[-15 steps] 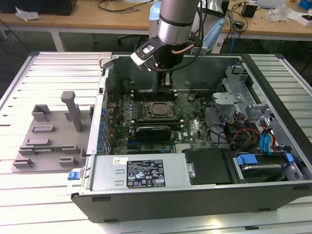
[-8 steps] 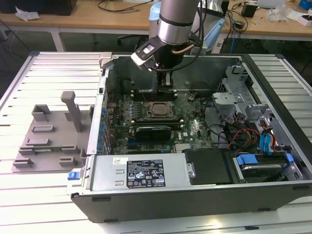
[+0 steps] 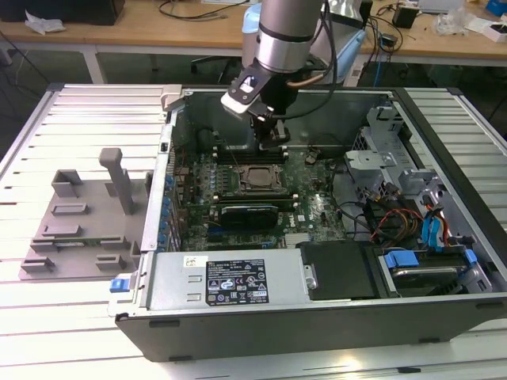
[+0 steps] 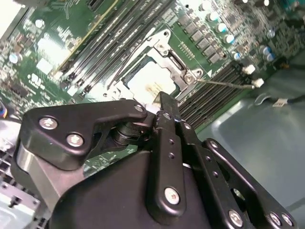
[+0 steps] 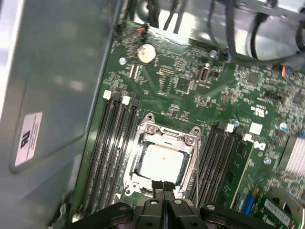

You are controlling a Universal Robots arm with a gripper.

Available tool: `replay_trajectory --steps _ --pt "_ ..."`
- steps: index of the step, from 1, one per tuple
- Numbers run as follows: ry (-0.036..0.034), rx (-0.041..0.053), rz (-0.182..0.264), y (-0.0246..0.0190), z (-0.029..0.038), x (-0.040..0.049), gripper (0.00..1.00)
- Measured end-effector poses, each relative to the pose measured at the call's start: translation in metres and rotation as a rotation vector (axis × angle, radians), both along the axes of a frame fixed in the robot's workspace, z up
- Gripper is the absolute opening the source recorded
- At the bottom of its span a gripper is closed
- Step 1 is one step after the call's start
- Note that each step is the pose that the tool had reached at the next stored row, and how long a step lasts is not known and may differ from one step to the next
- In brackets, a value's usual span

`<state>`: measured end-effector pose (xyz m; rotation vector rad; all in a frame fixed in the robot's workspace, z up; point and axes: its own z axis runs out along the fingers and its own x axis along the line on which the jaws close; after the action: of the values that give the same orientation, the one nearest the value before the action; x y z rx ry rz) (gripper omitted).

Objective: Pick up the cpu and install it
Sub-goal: 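Install the first cpu locking lever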

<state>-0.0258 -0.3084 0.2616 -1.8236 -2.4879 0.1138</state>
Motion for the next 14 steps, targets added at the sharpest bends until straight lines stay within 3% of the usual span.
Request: replay_trajectory --steps 2,9,11,14 --pt "0.0000 0.0000 0.055 0.0000 0.0000 0.0000 0.11" --pt "-0.0001 0.0001 0.169 0.0000 0.0000 0.0000 0.11" --pt "0.0000 -0.0003 0.227 0.0000 0.0000 0.0000 0.11" --pt "0.0000 -0.0005 0.273 0.0000 0.0000 0.0000 0.11"
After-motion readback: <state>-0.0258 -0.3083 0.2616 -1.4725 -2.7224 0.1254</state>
